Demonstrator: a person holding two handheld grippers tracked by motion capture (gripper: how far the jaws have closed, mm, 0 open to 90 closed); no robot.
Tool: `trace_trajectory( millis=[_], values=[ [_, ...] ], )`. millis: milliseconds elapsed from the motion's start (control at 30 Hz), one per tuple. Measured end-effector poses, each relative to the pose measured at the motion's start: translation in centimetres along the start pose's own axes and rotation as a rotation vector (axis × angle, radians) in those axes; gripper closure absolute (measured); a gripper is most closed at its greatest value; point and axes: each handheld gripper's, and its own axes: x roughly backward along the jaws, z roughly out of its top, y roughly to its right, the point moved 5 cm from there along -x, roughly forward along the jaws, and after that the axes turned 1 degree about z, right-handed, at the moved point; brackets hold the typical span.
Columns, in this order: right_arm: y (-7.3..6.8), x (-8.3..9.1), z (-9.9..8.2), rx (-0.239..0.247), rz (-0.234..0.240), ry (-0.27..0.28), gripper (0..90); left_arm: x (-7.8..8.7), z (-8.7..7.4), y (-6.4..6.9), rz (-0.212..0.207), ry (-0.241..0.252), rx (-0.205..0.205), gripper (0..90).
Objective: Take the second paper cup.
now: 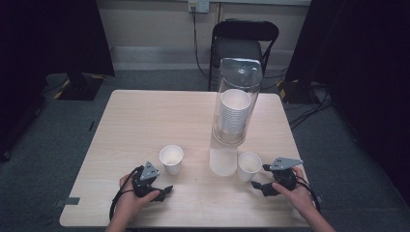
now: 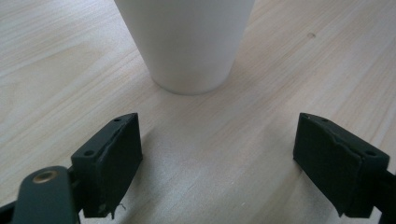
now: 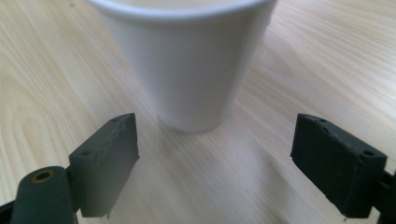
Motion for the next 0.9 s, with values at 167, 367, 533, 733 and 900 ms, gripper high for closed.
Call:
trace_trajectory(
  millis=[167,367,533,733,900],
  values=[
    [0.6,0.8,-0.8,-0.034,-0.002,0.018,14.6,0.0,0.0,0.0,0.0,0.0,0.0,15.0],
    [1.0,1.4,-1.7,-0.047,0.0,0.013,14.6,0.0,0.0,0.0,0.0,0.0,0.0,15.0],
    [1.1,1.7,-2.2,-0.06,0.012,0.011,14.6,0.0,0.0,0.0,0.0,-0.001,0.0,15.0],
    [1.2,2.0,-2.7,-0.062,0.013,0.009,14.6,0.0,0.0,0.0,0.0,0.0,0.0,15.0],
    [1.3,2.4,-3.3,-0.058,0.011,-0.001,14.6,0.0,0.0,0.0,0.0,-0.001,0.0,15.0]
  ],
)
